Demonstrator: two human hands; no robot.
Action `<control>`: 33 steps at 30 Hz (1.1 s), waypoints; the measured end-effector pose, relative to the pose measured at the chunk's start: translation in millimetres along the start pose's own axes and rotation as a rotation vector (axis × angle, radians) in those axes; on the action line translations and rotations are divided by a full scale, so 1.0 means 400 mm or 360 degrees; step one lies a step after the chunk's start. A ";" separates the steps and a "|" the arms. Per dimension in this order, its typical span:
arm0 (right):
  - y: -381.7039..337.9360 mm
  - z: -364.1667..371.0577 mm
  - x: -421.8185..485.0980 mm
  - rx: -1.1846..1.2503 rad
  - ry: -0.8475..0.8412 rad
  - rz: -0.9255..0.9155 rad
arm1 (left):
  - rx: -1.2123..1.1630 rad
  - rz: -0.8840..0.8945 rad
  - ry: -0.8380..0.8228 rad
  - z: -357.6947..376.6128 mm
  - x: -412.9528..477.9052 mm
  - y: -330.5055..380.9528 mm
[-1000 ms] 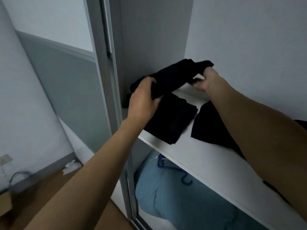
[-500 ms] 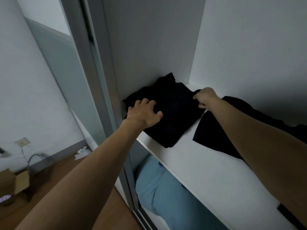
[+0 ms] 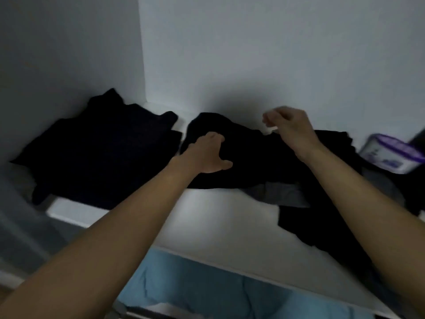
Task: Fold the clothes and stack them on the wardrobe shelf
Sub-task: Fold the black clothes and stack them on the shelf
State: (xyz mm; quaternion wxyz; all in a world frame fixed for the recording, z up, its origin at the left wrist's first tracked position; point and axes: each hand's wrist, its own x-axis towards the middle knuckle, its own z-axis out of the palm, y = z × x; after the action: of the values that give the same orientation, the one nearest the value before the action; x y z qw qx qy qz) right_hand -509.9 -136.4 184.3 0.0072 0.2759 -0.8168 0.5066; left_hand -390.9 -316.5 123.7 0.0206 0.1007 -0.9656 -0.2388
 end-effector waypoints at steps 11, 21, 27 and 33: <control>0.269 -0.264 -0.248 -0.1098 0.0025 0.0784 | 0.0267 0.0243 -0.0080 0.211 0.150 0.146; 0.261 -0.252 -0.164 -0.0184 0.0529 0.1054 | -0.0792 0.0366 0.0621 0.086 0.083 0.125; 0.189 -0.184 -0.202 -0.0601 0.0671 0.0898 | -0.1583 0.0782 0.0115 0.001 -0.132 0.146; 0.138 -0.118 -0.347 0.0211 -0.0169 0.1123 | -0.1541 0.0820 -0.0380 0.034 -0.333 0.173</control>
State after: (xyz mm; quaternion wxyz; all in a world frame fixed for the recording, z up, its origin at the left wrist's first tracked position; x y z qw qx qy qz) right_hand -430.0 -17.1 121.3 -0.2283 0.0029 -0.8264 0.5147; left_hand -274.4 -223.2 145.1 0.0127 -0.1872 -0.7348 -0.6519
